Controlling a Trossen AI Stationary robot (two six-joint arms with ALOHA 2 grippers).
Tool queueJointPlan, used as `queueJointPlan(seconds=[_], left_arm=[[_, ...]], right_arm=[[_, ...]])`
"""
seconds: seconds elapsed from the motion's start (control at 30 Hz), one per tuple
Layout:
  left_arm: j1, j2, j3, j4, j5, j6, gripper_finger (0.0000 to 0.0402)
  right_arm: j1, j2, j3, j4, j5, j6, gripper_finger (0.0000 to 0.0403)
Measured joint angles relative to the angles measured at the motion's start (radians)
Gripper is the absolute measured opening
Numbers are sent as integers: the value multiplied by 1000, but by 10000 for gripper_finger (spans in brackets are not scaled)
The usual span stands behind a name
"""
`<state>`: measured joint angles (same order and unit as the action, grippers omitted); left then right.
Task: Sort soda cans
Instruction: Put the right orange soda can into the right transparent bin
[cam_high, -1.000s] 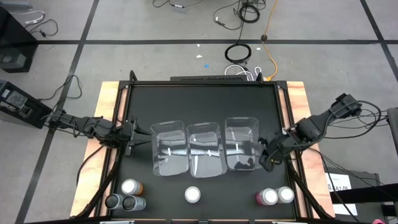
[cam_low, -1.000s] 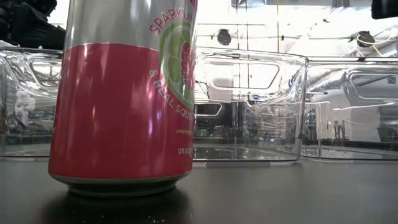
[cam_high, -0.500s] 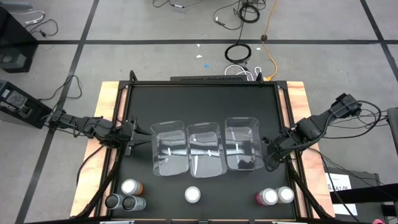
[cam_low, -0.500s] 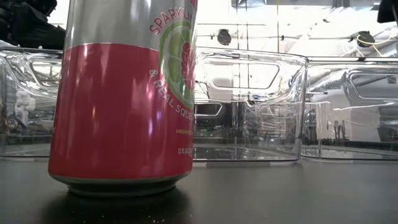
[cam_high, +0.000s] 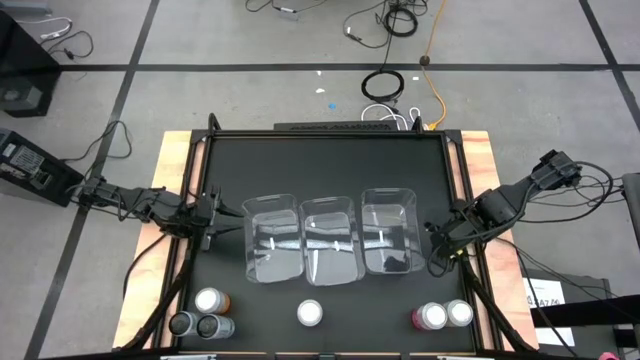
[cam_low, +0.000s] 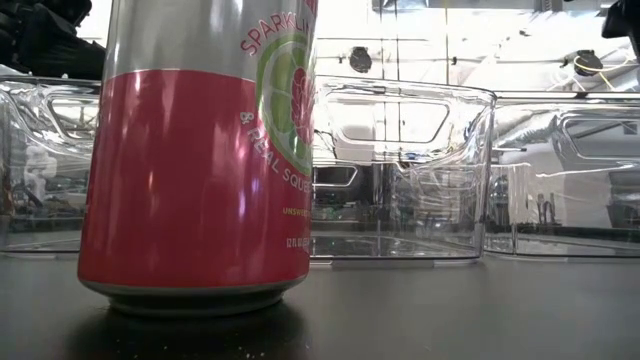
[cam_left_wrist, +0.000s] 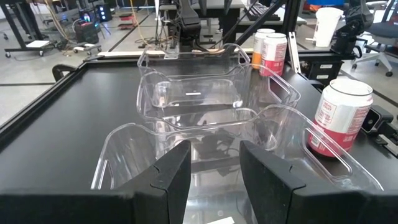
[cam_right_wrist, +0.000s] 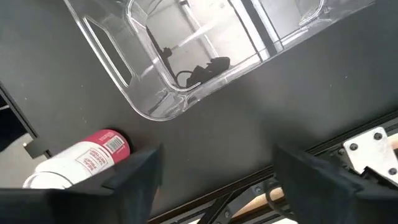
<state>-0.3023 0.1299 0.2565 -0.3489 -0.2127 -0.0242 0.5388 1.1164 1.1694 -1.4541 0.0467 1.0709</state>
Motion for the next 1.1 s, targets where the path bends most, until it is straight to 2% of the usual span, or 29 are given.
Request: queueJointPlan(seconds=[0.13, 0.23, 1.1], left_arm=[[0, 0, 0, 0, 0, 0, 148], [0, 0, 0, 0, 0, 0, 148], [0, 0, 0, -1, 0, 3, 148]], right_arm=[[0, 0, 0, -24, 0, -14, 339], [0, 0, 0, -49, 3, -13, 354], [0, 0, 0, -30, 5, -88, 358]])
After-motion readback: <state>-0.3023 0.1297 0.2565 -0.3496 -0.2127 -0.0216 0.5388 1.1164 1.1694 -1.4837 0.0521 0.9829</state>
